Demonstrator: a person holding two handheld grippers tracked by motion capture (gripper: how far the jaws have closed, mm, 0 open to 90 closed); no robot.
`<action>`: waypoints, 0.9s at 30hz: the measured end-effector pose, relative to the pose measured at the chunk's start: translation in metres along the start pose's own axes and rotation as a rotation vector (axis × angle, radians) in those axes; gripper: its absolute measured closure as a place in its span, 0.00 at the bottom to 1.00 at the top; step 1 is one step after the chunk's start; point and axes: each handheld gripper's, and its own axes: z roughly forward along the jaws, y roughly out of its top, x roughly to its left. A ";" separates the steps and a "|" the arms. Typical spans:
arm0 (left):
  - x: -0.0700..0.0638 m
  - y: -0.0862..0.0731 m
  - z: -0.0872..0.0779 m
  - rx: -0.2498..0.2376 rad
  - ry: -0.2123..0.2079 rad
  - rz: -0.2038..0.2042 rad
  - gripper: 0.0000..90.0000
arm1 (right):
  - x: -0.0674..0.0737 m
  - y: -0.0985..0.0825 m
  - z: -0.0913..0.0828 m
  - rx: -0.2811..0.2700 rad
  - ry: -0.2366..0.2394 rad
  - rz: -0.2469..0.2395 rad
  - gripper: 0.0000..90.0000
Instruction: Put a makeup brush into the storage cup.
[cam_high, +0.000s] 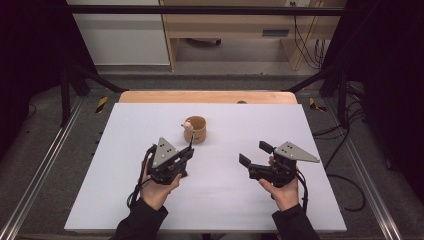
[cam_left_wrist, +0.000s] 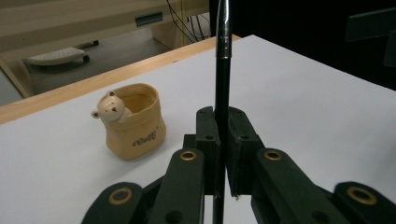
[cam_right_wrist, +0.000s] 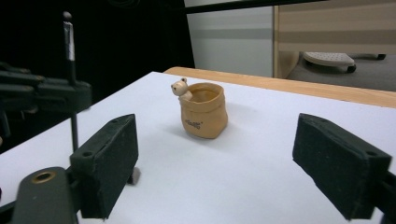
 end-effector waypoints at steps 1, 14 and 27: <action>0.001 0.001 -0.001 -0.001 0.001 0.001 0.94 | -0.002 0.000 -0.002 0.004 -0.008 -0.004 0.14; 0.028 0.012 -0.010 -0.034 0.034 -0.037 0.94 | -0.020 -0.005 -0.018 0.047 -0.055 -0.045 0.07; 0.043 0.028 -0.007 -0.058 0.057 -0.046 0.94 | -0.036 -0.018 -0.039 0.045 -0.093 -0.040 0.05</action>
